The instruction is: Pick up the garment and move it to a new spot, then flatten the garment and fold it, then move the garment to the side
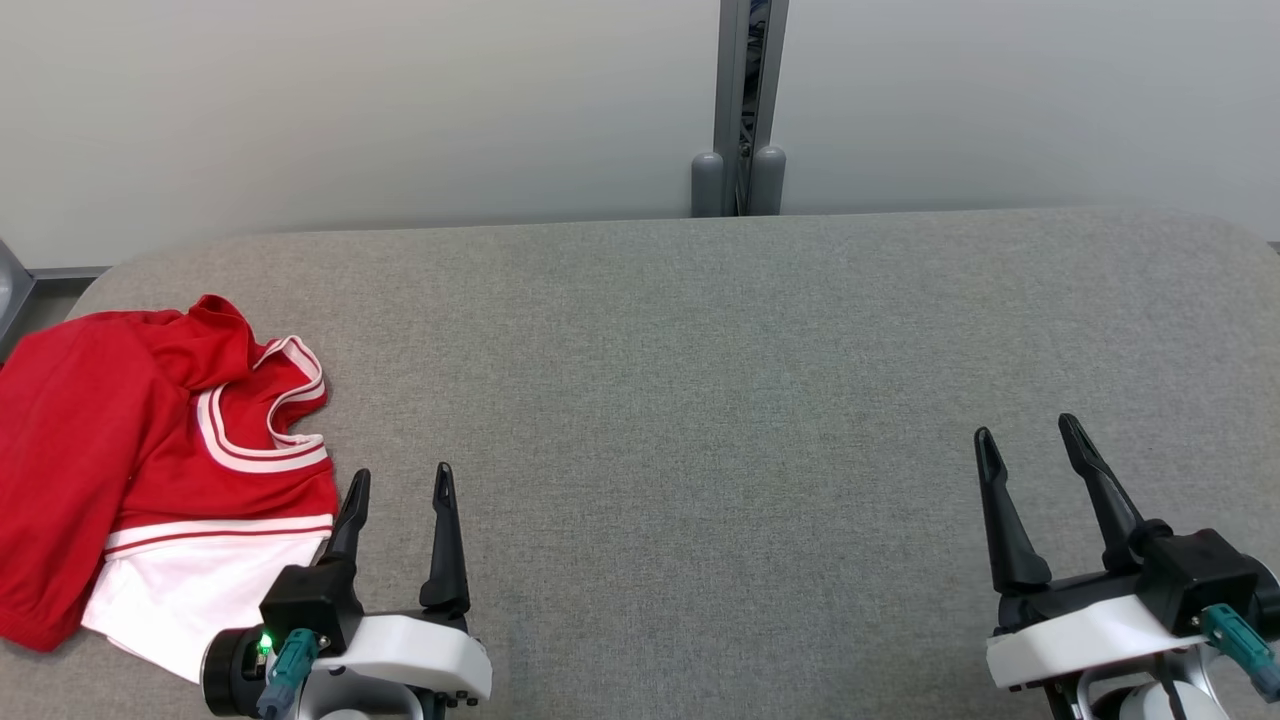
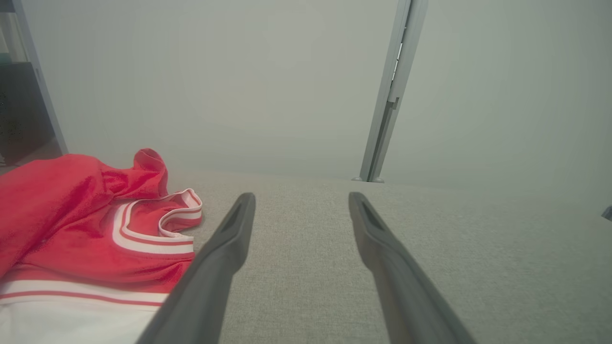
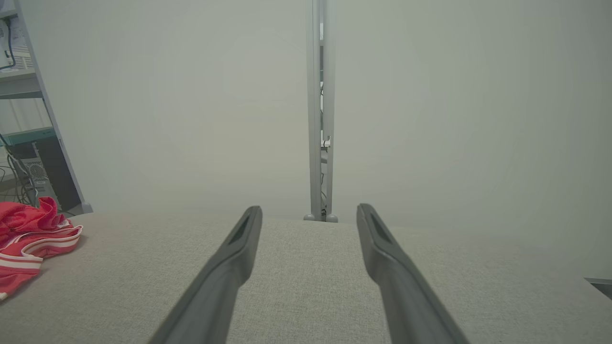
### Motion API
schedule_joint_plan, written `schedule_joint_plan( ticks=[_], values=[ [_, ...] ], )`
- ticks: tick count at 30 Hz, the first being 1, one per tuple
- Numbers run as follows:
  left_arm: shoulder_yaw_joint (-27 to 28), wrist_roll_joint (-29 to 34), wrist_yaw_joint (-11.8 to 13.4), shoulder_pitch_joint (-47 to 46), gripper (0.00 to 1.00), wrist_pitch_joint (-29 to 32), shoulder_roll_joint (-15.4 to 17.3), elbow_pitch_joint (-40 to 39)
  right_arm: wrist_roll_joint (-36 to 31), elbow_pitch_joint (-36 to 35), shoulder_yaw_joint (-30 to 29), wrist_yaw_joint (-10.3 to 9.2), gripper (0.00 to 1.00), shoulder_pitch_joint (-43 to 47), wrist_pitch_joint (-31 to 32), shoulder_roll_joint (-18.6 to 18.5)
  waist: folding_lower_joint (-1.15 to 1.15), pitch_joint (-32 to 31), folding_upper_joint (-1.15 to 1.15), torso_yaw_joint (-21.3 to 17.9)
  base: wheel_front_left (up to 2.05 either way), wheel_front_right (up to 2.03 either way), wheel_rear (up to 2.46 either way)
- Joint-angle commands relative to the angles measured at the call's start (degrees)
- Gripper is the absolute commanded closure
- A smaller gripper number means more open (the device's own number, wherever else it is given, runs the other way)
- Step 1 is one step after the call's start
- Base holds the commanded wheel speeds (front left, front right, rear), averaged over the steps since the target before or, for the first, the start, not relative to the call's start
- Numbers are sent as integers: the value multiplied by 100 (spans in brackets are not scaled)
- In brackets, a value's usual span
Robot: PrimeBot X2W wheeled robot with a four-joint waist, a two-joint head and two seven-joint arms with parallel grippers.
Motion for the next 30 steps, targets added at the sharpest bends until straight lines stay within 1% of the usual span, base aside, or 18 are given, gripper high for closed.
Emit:
schedule_joint_plan(
  ticks=[1,6,11,30],
  values=[
    [44,121,39,-80,0,-39,25,-34,-161,-45,-12,26,0,-74,-54,14,0,10,0,3,0,0,0],
    [55,283,-32,-47,0,-53,26,-69,-410,-46,7,26,0,-94,-77,59,0,24,0,0,0,0,0],
    [64,453,-34,-11,0,-67,27,-79,-644,-38,29,22,0,-118,-124,96,0,28,0,-8,0,0,0],
    [41,360,-88,-8,0,-66,27,-41,-527,-7,-19,22,0,-100,-112,86,0,-2,0,27,0,0,0]
  ],
)
